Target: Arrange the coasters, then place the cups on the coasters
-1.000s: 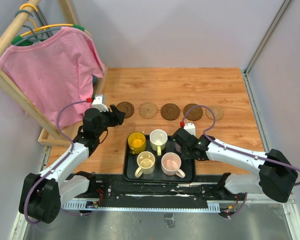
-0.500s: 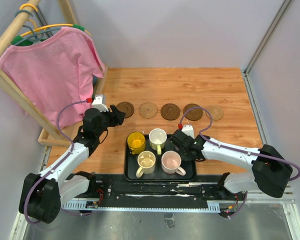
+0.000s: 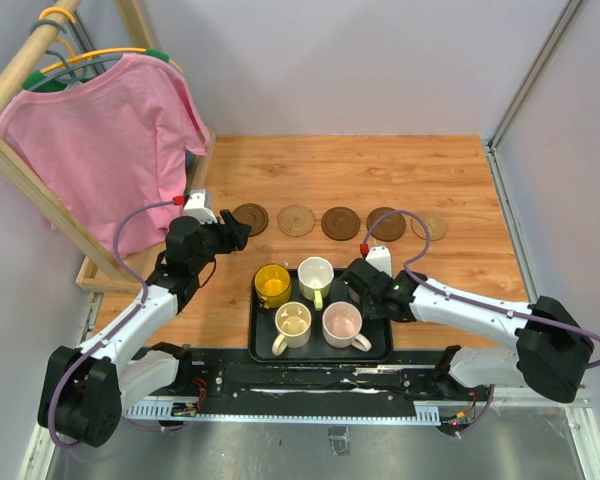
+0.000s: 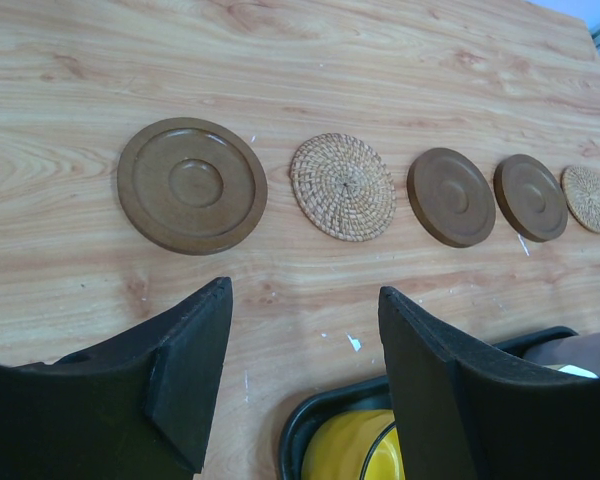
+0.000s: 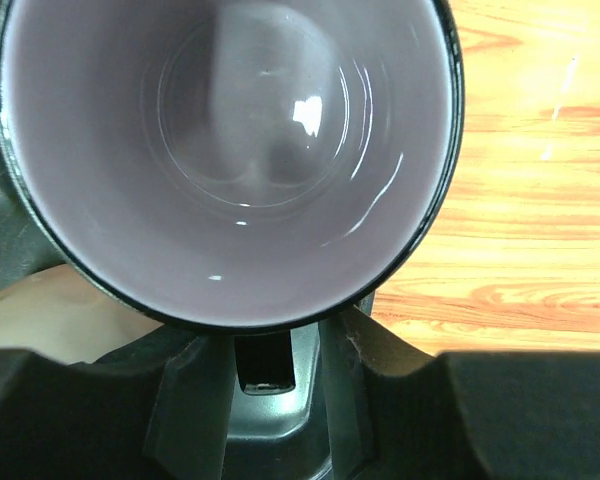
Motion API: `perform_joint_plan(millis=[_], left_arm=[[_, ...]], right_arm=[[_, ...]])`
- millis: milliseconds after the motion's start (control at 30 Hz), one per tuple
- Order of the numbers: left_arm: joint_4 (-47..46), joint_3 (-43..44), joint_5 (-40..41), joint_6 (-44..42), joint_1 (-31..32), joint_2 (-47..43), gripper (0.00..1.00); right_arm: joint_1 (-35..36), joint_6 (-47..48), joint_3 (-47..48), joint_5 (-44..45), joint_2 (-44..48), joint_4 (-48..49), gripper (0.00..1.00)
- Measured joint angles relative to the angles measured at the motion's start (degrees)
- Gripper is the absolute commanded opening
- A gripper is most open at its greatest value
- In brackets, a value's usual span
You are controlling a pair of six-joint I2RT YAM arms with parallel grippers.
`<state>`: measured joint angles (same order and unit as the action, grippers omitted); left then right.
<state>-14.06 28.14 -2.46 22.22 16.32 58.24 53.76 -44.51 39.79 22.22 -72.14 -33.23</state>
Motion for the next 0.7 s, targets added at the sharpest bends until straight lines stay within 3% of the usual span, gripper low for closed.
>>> perform_joint_plan(millis=[233,400,433,700], left_arm=[[0.0,0.0,0.0,0.0,0.0,0.0,0.64],[0.0,0.0,0.0,0.0,0.0,0.0,0.64],[0.0,-0.1,0.0,0.0,0.0,0.0,0.64],[0.0,-0.9,0.0,-0.1,0.0,0.0,0.64]], right_arm=[[0.0,-0.3,-0.1,0.5,1.3,0.6,0.31],[0.1,-0.6,-0.1,0.0,0.2,1.1,0.03],[0.5,-0.8,-0.1,0.0,-0.1,1.7,0.01],[0.6,-1.0,0.1,0.4,-0.9,2.6,0.01]])
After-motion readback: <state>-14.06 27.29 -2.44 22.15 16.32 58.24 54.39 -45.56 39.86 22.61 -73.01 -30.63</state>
